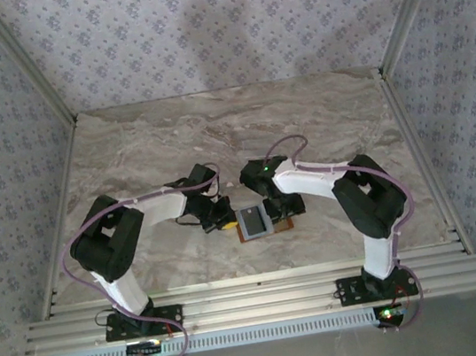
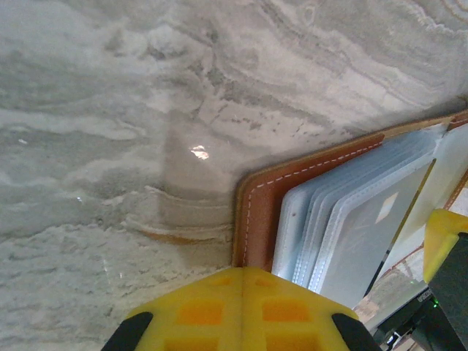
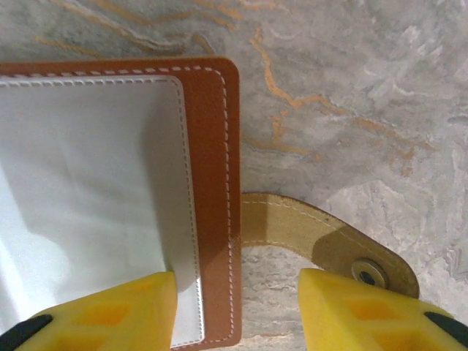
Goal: Take the credit cards out of the card holder
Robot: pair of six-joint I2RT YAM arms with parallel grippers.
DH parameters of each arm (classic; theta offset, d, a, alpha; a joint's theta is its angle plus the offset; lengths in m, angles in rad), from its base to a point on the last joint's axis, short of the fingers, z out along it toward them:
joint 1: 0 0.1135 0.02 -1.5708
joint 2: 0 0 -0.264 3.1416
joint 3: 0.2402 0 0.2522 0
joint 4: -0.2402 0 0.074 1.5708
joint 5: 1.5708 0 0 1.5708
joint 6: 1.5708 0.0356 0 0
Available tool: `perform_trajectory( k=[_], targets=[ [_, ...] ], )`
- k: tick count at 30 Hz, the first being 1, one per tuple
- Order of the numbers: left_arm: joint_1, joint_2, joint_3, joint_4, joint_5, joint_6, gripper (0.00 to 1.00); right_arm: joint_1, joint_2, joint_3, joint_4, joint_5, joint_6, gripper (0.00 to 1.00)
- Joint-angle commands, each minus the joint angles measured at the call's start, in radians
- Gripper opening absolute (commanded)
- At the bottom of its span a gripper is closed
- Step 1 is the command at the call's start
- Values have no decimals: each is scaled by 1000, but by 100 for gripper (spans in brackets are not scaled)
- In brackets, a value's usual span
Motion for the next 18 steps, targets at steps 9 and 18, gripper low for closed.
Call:
perform_trajectory(
  k=[9, 18],
  targets=[
    [-2, -35, 66, -92, -39, 35, 5, -11, -159, -15, 12, -64, 10, 45],
    [-48, -47, 97, -96, -41, 8, 5, -65, -236, -106, 255, -412, 1, 43]
  ],
)
